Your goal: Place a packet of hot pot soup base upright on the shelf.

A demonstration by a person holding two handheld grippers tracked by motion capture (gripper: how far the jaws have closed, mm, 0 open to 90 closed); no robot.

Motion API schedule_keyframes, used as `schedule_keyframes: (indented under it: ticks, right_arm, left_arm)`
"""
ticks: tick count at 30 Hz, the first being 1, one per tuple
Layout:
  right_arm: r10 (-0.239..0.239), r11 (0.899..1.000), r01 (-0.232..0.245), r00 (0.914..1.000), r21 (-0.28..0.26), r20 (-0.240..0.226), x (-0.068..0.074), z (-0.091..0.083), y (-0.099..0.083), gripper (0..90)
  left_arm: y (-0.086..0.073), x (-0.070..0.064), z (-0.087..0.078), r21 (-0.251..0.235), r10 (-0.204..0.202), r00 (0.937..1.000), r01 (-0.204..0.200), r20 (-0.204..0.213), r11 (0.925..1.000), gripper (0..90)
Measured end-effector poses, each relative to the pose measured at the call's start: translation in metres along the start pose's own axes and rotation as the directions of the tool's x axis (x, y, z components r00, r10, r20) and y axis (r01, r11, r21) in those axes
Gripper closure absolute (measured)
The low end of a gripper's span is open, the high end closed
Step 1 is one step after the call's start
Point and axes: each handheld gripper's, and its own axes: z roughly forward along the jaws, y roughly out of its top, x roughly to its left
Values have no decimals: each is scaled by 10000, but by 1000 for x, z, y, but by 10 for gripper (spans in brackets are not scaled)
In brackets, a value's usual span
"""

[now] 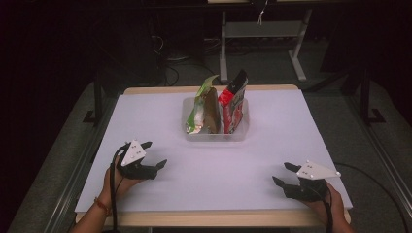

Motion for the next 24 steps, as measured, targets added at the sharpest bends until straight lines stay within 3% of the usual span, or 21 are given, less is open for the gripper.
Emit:
schedule_keyframes:
  ticks: [13, 24]
  right_arm:
    - [-103, 9999, 102, 9999, -59, -56, 1, 0, 1, 351]
    - [-67, 9998, 64, 9999, -162, -152, -1, 2, 4, 349]
  left_arm:
    - [-20, 0, -17, 62, -273, 9995, 274, -130, 9996, 164]
    - [-40, 1, -31, -64, -902, 9956, 901, -253, 9959, 161]
